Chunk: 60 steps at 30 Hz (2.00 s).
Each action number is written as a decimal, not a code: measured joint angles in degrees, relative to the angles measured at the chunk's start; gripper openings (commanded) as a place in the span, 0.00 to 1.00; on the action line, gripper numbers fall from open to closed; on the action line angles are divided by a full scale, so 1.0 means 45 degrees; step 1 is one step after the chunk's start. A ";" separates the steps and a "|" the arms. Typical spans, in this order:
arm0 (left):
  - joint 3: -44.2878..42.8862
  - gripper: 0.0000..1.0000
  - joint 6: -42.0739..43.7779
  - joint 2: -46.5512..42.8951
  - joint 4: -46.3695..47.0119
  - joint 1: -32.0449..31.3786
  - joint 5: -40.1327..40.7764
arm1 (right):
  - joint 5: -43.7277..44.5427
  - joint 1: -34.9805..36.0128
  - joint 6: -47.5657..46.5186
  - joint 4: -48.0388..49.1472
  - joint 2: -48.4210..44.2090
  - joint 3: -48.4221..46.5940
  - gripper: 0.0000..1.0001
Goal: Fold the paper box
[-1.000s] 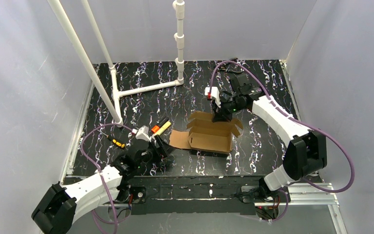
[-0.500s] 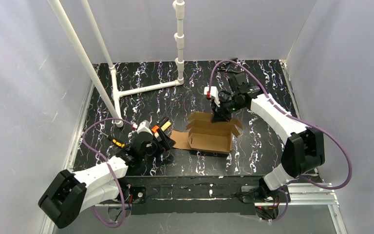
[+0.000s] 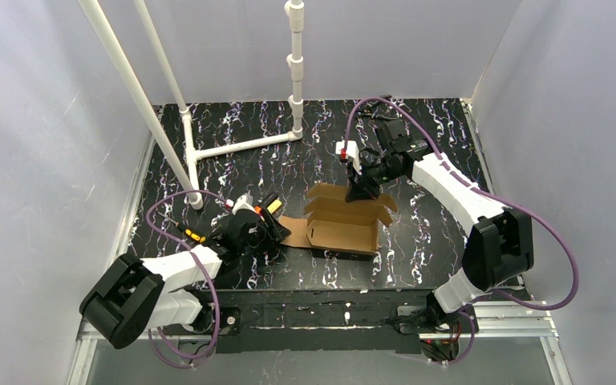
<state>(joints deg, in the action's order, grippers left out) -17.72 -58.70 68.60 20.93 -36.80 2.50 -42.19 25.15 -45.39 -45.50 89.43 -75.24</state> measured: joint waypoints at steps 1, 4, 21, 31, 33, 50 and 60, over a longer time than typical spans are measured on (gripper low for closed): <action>0.0000 0.48 0.0015 0.0058 0.0029 0.0010 0.0000 | -0.0049 0.0000 0.0000 0.0000 0.0000 -0.0005 0.07; 0.0000 0.41 0.0005 0.0257 0.0160 0.0073 -0.0039 | -0.0136 0.0000 0.0005 -0.0019 0.0000 -0.0010 0.07; -0.0233 0.00 0.1734 0.0345 0.0962 0.0155 -0.1326 | 0.1083 0.0000 0.1404 0.0947 0.0034 -0.0019 0.15; -0.0146 0.00 0.3492 -0.1098 0.0967 0.0155 -0.1705 | 0.1880 0.0000 0.2448 0.1724 0.0345 -0.0015 0.22; -0.0146 0.00 0.3755 -0.1107 0.0962 0.0155 -0.1773 | 0.1962 0.0000 0.2584 0.1855 0.0403 -0.0010 0.23; -0.1161 0.00 0.5149 -0.0835 0.0607 -0.0005 -0.2521 | 0.2123 0.0000 0.3823 0.2487 0.0826 0.0005 0.01; -0.1938 0.00 0.5338 0.0155 0.0481 -0.0364 -0.2574 | 0.1753 0.0000 0.4090 0.2472 0.0831 0.0010 0.01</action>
<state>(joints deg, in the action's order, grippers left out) -26.44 -34.68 69.30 23.09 -38.44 -9.08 -34.30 25.15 -26.98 -34.37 93.17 -75.20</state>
